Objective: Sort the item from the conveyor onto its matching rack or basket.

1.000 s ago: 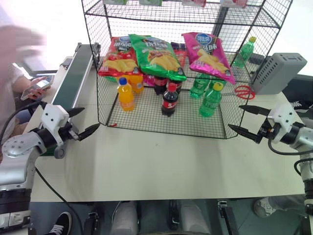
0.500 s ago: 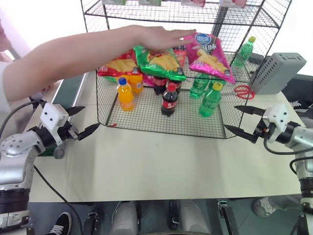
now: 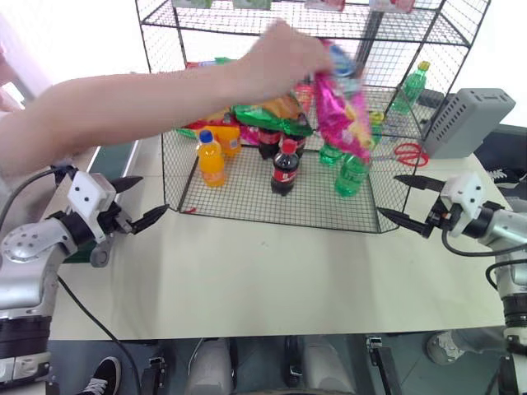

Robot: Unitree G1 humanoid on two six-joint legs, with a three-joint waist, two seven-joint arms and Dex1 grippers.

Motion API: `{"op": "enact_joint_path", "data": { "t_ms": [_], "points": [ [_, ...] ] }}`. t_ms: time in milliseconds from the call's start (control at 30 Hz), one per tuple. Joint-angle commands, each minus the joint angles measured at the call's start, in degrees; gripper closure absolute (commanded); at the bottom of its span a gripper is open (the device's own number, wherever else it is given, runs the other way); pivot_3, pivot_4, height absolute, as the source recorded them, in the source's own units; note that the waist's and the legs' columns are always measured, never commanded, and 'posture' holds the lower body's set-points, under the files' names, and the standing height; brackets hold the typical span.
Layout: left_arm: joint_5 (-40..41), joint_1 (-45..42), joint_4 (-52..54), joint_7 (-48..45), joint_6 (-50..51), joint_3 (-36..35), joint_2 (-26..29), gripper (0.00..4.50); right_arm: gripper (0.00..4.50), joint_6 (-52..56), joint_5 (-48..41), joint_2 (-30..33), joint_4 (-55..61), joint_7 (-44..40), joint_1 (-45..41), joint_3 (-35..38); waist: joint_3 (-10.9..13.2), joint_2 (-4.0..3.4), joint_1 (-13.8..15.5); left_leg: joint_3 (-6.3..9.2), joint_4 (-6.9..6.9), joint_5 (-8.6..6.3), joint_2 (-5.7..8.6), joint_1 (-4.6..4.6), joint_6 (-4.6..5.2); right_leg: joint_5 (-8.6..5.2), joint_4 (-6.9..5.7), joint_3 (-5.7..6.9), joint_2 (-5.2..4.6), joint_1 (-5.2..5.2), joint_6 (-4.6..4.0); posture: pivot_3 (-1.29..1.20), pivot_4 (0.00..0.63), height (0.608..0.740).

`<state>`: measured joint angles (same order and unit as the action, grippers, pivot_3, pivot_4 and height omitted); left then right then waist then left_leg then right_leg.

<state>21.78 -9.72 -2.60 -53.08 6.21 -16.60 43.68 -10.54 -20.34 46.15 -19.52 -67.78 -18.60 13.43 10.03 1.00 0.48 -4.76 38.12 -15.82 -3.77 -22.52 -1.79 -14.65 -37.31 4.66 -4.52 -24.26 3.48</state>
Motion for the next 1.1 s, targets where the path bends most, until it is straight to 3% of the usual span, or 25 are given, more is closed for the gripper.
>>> {"op": "enact_joint_path", "data": {
  "t_ms": [33, 1100],
  "points": [
    [0.11, -0.51, 1.41, 0.36, -0.67, -0.46, 0.09, 0.0, 0.51, -1.36, -0.03, 0.58, -0.19, -0.06, -1.03, 0.64, 0.0, 0.0, 0.06, 0.0, 0.0, 0.0, 0.0, 0.0, 0.0, 0.0, 0.0, 0.0, 0.0, 0.0, 0.0, 0.0, 0.15, 0.74],
    [2.7, -0.66, 1.45, -4.59, 1.64, -1.45, 1.99, 0.0, 0.51, 0.61, -0.49, -0.53, 2.69, 0.39, -1.74, -0.86, 0.0, 0.0, -0.03, -0.01, 0.0, 0.0, 0.0, 0.0, 0.0, 0.0, 0.0, 0.0, 0.0, 0.0, 0.0, 0.0, 0.15, 0.74]
  ]
}}
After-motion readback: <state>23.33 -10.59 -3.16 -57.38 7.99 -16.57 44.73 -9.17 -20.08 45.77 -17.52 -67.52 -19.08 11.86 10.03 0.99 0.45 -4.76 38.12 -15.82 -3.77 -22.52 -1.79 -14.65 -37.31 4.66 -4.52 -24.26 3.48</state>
